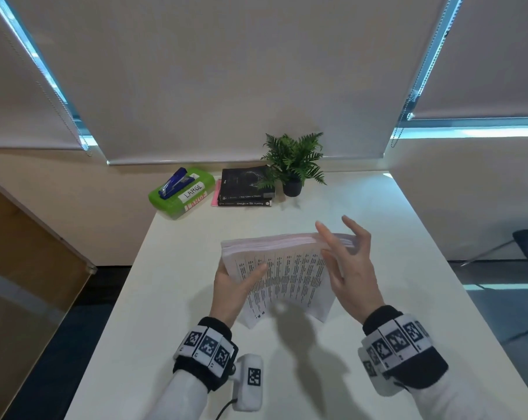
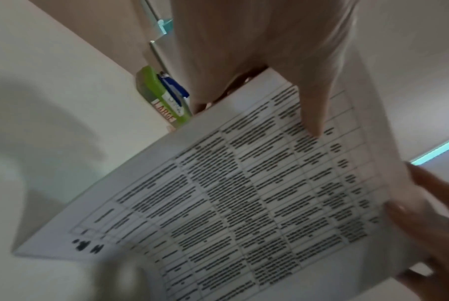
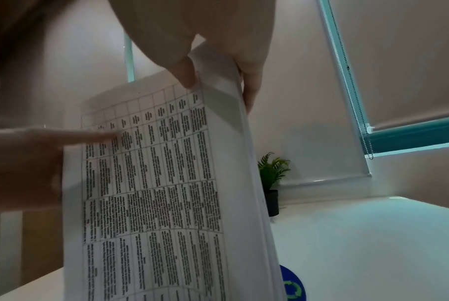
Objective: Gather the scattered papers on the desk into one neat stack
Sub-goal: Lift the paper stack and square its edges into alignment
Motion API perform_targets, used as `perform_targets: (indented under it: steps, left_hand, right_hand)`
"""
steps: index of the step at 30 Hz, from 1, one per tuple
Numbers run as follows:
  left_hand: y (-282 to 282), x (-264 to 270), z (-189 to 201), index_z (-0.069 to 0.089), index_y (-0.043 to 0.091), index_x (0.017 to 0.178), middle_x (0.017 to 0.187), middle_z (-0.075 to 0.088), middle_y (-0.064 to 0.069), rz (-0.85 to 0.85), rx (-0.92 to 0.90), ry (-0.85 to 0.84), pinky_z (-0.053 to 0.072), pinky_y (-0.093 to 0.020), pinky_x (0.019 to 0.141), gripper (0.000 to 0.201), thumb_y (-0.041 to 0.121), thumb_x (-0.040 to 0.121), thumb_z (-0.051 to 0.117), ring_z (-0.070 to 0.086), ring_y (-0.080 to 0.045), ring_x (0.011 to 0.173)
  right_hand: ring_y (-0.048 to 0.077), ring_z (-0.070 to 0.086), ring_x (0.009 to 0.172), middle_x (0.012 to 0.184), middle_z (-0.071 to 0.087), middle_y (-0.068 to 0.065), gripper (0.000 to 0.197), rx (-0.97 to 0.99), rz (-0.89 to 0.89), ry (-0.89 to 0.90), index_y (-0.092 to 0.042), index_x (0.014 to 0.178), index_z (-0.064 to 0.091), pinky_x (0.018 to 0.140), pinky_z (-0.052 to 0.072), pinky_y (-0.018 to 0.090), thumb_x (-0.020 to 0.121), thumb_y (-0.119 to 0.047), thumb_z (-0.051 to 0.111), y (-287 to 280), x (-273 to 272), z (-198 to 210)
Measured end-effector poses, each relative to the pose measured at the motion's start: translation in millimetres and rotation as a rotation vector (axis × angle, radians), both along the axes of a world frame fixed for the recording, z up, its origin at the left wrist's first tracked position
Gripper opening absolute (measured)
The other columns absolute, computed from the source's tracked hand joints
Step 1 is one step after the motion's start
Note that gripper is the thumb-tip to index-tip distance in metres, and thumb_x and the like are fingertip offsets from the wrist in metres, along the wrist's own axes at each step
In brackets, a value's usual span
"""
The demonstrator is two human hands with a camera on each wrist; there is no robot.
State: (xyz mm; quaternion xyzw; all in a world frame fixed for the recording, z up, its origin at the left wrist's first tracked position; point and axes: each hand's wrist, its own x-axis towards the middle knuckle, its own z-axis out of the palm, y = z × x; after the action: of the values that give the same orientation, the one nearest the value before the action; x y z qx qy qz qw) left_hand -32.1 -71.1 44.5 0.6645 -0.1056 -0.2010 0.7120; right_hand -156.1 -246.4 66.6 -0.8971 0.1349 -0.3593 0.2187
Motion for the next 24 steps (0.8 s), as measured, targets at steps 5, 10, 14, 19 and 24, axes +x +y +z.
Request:
perform_targets:
  steps: [5,10,14,19,24]
  left_hand:
    - [-3,-6,22,0.048,0.022,0.117,0.105,0.056,0.001,0.070,-0.209,-0.129,0.051,-0.018,0.068,0.061,0.048,0.065,0.067,0.061,-0.009,0.086]
    - [-17,-4,31,0.057,0.029,0.086,0.091,0.059,0.005,0.174,-0.194,-0.086,0.048,-0.019,0.061,0.021,0.046,0.075,0.062,0.057,-0.013,0.080]
    - [-17,-2,31,0.054,0.025,0.077,0.078,0.058,0.006,0.226,-0.139,-0.097,0.046,-0.015,0.058,0.012,0.027,0.088,0.058,0.055,-0.013,0.074]
    - [-19,-5,36,0.050,0.022,0.081,0.081,0.055,0.007,0.247,-0.129,-0.120,0.041,-0.023,0.063,0.015,0.036,0.083,0.053,0.050,-0.011,0.074]
    - [-24,-2,40,0.047,0.024,0.070,0.075,0.053,0.007,0.339,-0.091,-0.088,0.038,-0.026,0.062,0.021,0.027,0.090,0.055,0.047,-0.012,0.070]
  right_hand:
    - [0.000,0.043,0.095,0.144,0.024,0.012,0.051,-0.039,-0.004,-0.011,-0.031,0.134,0.045,0.092,0.042,0.020,0.089,-0.010,0.058,-2,0,2]
    - [-0.006,0.036,0.091,0.139,0.034,0.019,0.042,-0.037,-0.011,-0.053,-0.018,0.124,0.061,0.092,0.032,0.009,0.085,-0.004,0.064,-3,1,7]
    - [0.008,0.046,0.093,0.139,0.033,0.014,0.047,-0.056,0.034,0.009,-0.020,0.132,0.053,0.085,0.040,0.011,0.088,-0.005,0.059,-4,1,7]
    - [0.001,0.040,0.095,0.131,0.039,0.012,0.054,-0.017,0.025,0.025,-0.025,0.136,0.048,0.083,0.047,0.020,0.088,0.001,0.054,-11,-1,0]
    - [0.003,0.036,0.079,0.096,0.040,0.003,0.048,0.023,0.055,-0.024,-0.017,0.136,0.046,0.076,0.035,0.003,0.090,-0.002,0.049,-10,5,-2]
